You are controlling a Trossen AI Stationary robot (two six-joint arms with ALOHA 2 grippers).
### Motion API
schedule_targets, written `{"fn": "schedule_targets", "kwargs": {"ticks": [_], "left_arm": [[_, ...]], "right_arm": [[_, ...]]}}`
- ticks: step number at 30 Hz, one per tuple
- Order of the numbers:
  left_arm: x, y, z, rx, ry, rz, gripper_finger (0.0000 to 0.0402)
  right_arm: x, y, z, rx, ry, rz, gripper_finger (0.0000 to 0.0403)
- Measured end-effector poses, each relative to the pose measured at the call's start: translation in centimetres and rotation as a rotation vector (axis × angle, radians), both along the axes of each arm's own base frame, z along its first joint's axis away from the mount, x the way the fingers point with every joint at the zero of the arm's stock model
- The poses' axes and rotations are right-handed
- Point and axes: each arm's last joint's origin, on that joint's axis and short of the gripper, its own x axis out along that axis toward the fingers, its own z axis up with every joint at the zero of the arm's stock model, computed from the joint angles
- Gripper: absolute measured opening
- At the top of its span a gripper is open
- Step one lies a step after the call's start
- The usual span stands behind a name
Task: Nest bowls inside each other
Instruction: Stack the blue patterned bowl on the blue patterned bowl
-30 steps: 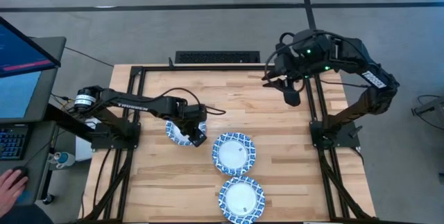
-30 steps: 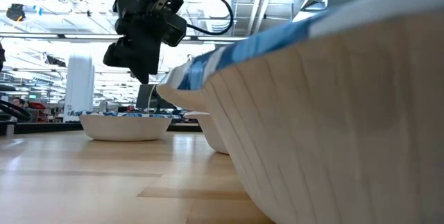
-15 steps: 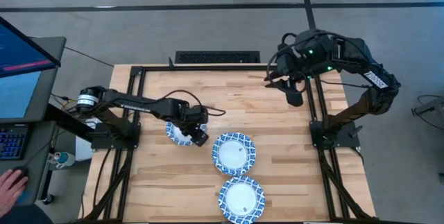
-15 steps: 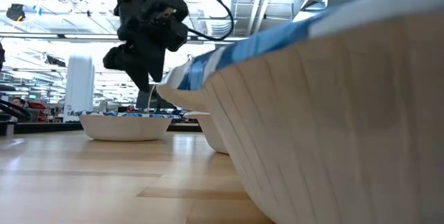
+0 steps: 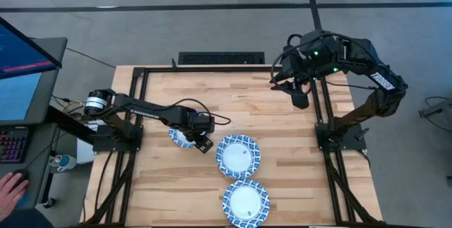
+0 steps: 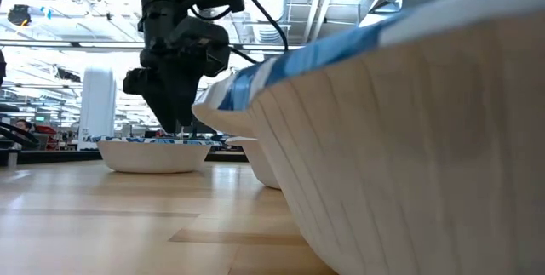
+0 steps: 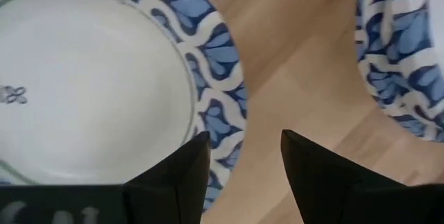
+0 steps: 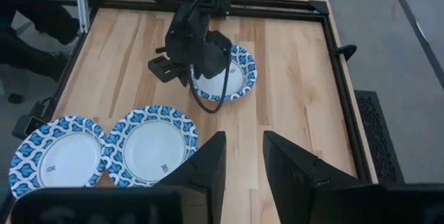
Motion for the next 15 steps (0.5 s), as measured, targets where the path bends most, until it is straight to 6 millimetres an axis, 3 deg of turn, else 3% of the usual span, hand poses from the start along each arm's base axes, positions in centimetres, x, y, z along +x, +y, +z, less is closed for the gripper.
{"fn": "schedule_targets", "kwargs": {"ticks": [15], "left_arm": [[0.8,0.0,-2.7,0.035,0.080,-0.018,0.0169]], "right_arm": [[0.0,0.0,0.0,0.001,0.001,-0.001,0.0118]]}}
